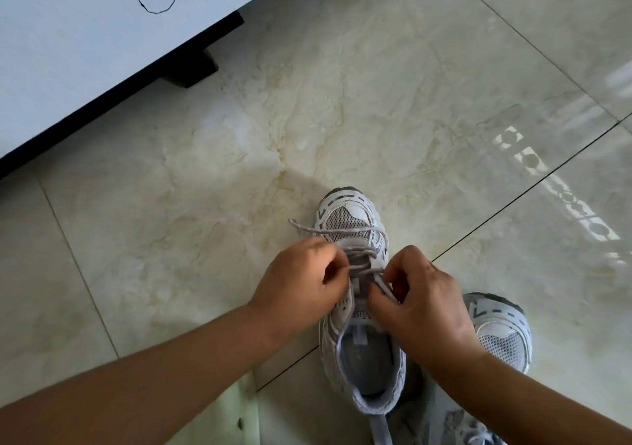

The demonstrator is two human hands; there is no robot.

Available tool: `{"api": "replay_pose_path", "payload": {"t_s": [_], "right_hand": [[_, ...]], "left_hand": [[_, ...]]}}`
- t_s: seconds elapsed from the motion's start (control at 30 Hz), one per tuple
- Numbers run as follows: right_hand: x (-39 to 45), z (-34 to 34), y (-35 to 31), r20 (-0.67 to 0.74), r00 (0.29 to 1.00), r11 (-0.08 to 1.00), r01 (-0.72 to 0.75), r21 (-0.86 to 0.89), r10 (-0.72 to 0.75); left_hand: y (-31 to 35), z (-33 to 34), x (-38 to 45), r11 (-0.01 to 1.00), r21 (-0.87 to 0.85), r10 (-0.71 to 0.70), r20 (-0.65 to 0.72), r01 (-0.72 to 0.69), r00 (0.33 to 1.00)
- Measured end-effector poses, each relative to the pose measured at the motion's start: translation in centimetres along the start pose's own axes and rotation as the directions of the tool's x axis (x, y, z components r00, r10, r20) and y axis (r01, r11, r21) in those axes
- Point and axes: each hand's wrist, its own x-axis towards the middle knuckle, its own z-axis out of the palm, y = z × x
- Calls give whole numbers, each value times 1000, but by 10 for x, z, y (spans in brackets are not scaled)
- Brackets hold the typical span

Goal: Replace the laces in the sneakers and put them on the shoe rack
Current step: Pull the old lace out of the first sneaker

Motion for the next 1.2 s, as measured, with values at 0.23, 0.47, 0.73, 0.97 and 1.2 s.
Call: {"api": "replay_pose_path", "payload": {"t_s": [0.23, 0.47, 0.73, 0.97, 1.2], "right_hand": [[-2, 0, 4, -26, 1000, 1000, -16, 2, 17], [-3, 0, 6, -56, 998, 998, -23, 55, 26], [-2, -4, 8, -55, 997, 996, -56, 68, 59], [-1, -5, 9, -69, 996, 996, -45, 71, 50], [-1, -7, 9, -69, 997, 998, -25, 52, 29]], "left_hand": [[-5, -13, 26, 911, 226, 342, 56, -346, 938], [4, 2, 16, 950, -184, -249, 45, 253, 967], [-6, -8, 30, 959, 171, 239, -71, -224, 968], [3, 0, 23, 973, -83, -216, -7, 215, 976], [-13, 1, 31, 975, -124, -188, -29, 183, 982]]}}
